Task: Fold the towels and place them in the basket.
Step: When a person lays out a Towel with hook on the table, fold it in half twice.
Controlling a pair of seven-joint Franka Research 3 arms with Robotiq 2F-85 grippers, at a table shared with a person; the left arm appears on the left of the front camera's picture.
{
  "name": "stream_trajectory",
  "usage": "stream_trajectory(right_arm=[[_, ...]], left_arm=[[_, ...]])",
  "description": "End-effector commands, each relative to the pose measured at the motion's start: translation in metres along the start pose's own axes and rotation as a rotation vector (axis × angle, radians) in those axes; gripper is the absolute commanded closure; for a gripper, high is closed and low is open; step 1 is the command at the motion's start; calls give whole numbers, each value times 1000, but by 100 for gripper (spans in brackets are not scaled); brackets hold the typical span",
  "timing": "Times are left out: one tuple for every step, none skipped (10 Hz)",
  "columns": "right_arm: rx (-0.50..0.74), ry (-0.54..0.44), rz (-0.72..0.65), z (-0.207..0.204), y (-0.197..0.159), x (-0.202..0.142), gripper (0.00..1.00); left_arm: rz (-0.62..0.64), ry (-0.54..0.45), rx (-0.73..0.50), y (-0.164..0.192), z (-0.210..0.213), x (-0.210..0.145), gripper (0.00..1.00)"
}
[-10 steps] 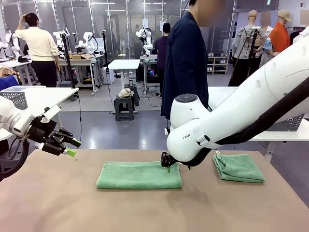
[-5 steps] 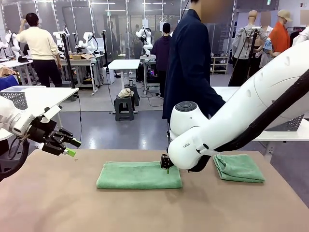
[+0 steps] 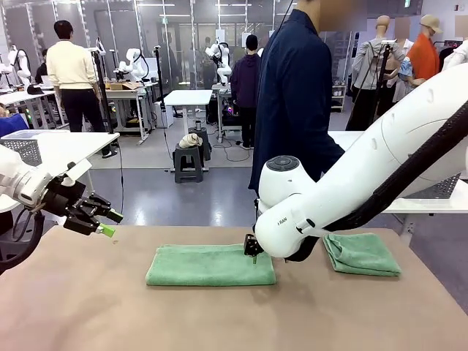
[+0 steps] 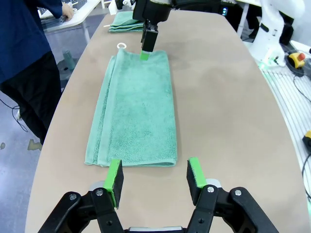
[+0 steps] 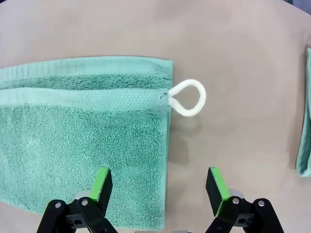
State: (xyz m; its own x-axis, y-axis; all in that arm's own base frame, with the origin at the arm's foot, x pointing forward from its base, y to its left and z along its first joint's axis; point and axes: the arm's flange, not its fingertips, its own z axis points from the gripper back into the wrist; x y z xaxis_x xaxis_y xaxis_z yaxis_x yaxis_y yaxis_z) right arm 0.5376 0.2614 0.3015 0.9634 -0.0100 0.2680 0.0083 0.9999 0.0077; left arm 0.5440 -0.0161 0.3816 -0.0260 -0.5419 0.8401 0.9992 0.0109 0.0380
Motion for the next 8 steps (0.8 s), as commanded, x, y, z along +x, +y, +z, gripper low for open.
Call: stream_trajectory(right_arm=[[18,-14,-63,-9,6,6,2],[33,-15,-66,-12,5,8,22],[38,-9,-67,-15,4,10,19],[45,-8,-66,-17,4,11,19],[50,0,-69,-20,3,12,19],[49,6,-68,-22,3,14,19],[53,8,-69,-23,3,14,19],[56,8,-66,-24,3,15,19]], left_arm=[[-5,0,2,0,1,2,32],[-5,0,2,0,1,2,32],[-5,0,2,0,1,2,32],[-5,0,2,0,1,2,32],[-5,0,2,0,1,2,32],[-5,0,2,0,1,2,32],[-5,0,2,0,1,2,32],[-5,0,2,0,1,2,32]])
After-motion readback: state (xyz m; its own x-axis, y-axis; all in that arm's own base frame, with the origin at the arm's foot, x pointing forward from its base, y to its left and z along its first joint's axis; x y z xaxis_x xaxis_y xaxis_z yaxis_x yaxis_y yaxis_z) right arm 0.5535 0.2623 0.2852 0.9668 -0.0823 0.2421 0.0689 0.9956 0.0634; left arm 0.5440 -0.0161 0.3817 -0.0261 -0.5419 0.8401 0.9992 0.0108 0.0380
